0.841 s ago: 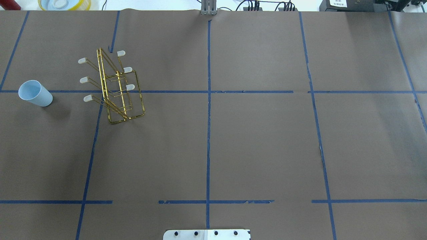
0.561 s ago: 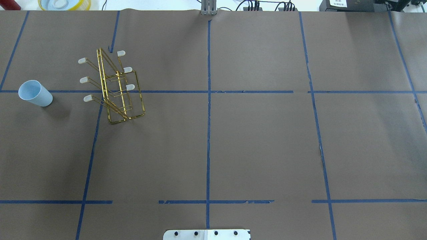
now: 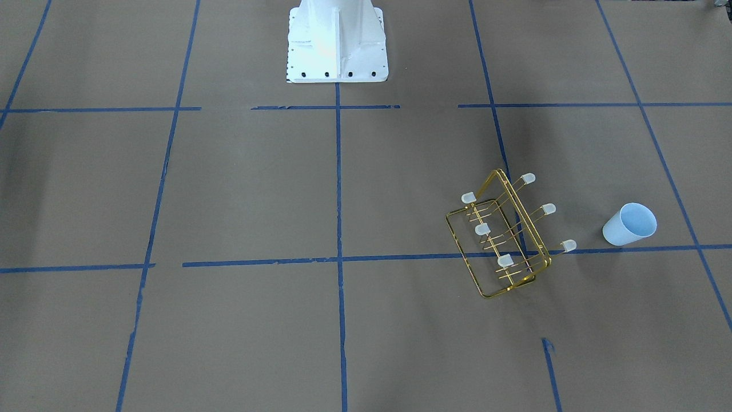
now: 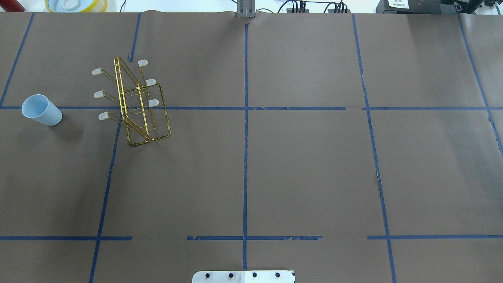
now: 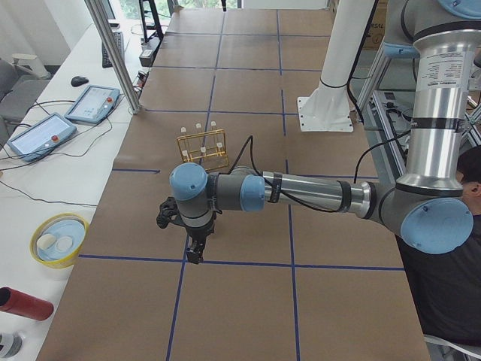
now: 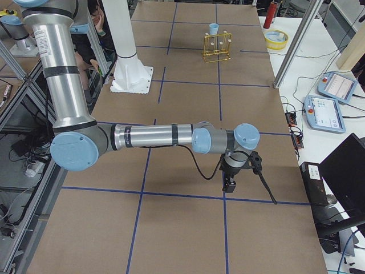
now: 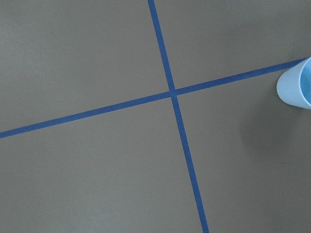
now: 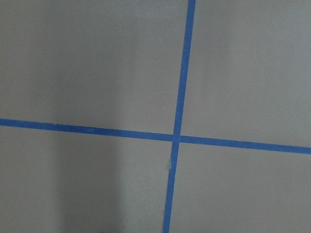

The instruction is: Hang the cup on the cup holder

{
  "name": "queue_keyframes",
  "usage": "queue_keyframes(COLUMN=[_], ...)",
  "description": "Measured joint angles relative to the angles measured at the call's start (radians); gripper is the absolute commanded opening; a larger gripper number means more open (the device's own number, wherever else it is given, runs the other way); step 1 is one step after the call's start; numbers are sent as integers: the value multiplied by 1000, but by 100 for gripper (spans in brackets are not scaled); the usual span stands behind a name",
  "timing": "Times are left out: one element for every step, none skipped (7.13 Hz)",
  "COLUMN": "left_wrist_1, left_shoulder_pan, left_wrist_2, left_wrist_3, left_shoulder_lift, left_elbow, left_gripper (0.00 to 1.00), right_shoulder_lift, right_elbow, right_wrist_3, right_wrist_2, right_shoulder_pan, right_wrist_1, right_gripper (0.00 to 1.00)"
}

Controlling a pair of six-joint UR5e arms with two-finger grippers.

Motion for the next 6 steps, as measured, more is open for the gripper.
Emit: queue_keyframes(left_wrist_1=[5,9,9,5,2,1], left_shoulder_pan=[0,1,1,2,1,1], left_wrist_2=[0,-1,-4,-25,-56,-72], left_wrist_3=[-5,-27,-72,-112,-132,-139], left_shoulder_lift=[1,1,-1,-3,-3,-1], left_elbow=[5,9,8,6,5,4], left_gripper=[100,100,100,100,100,100], right_shoulder_lift=[0,0,0,0,0,0], right_elbow=[0,0,0,0,0,0], right_wrist_3=[0,1,0,0,0,0], right_wrist_2=[0,0,0,0,0,0], right_shoulder_pan=[0,0,0,0,0,0], right_wrist_1=[0,0,0,0,0,0], right_gripper=[100,100,100,100,100,100])
